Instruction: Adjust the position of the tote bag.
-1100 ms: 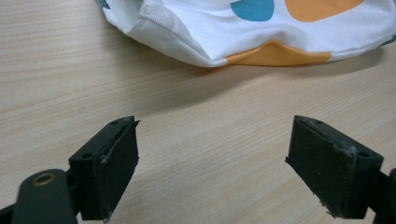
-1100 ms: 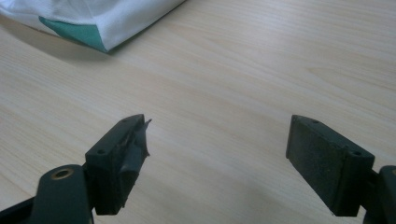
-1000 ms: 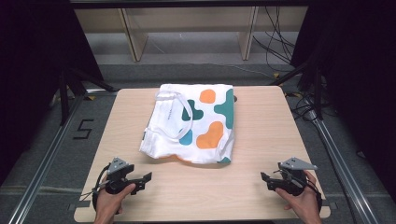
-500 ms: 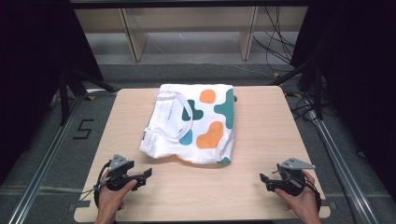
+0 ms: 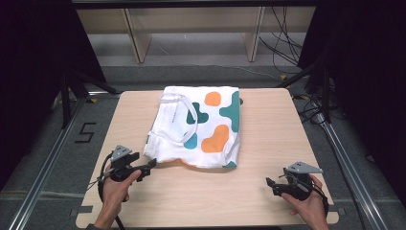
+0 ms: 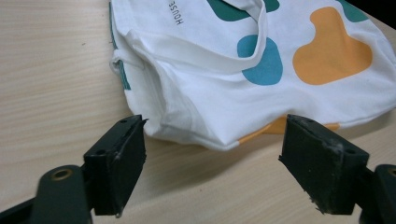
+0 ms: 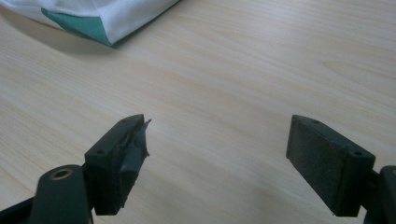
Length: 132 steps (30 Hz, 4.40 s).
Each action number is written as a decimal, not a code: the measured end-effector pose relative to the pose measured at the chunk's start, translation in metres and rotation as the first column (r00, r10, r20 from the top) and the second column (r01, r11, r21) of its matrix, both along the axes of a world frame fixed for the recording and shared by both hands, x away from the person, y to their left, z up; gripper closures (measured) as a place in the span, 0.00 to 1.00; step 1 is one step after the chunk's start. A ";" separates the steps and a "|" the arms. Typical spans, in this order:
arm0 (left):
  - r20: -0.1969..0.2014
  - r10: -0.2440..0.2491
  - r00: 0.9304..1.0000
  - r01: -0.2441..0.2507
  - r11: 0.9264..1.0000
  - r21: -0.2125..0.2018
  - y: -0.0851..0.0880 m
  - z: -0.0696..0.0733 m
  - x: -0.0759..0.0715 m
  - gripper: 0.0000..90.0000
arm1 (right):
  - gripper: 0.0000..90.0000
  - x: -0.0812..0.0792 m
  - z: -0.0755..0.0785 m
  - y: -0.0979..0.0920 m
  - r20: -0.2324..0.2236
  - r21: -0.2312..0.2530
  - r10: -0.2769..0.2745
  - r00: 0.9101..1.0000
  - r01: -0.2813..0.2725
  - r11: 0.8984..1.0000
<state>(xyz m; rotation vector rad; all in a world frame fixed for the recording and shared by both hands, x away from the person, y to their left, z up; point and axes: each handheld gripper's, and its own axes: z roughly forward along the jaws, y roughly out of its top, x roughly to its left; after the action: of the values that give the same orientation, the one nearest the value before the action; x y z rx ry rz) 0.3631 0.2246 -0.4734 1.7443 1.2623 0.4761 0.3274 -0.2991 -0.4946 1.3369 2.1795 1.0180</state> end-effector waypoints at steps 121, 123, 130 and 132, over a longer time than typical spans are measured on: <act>-0.012 -0.309 0.951 0.305 0.934 0.184 -0.061 0.000 -0.037 0.30 | 0.29 -0.006 0.028 0.032 0.031 0.115 0.119 0.992 -0.122 0.986; -0.021 -0.241 0.970 0.240 0.949 0.205 -0.053 -0.004 -0.036 0.30 | 0.29 -0.005 0.030 0.044 0.052 0.104 0.170 0.984 -0.175 0.979; -0.046 -0.146 0.988 0.152 0.944 0.293 -0.029 -0.007 -0.028 0.27 | 0.28 -0.012 0.038 0.085 0.031 0.103 0.261 0.965 -0.263 0.959; -0.054 -0.100 0.994 0.112 0.950 0.293 -0.023 -0.009 -0.026 0.27 | 0.30 -0.009 0.037 0.097 0.037 0.059 0.313 0.949 -0.315 0.947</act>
<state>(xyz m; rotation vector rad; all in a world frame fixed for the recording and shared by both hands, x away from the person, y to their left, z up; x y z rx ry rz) 0.3374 0.2013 -0.4823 2.0697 1.1617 0.5950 0.3180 -0.2018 -0.4576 1.0116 2.4083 1.2225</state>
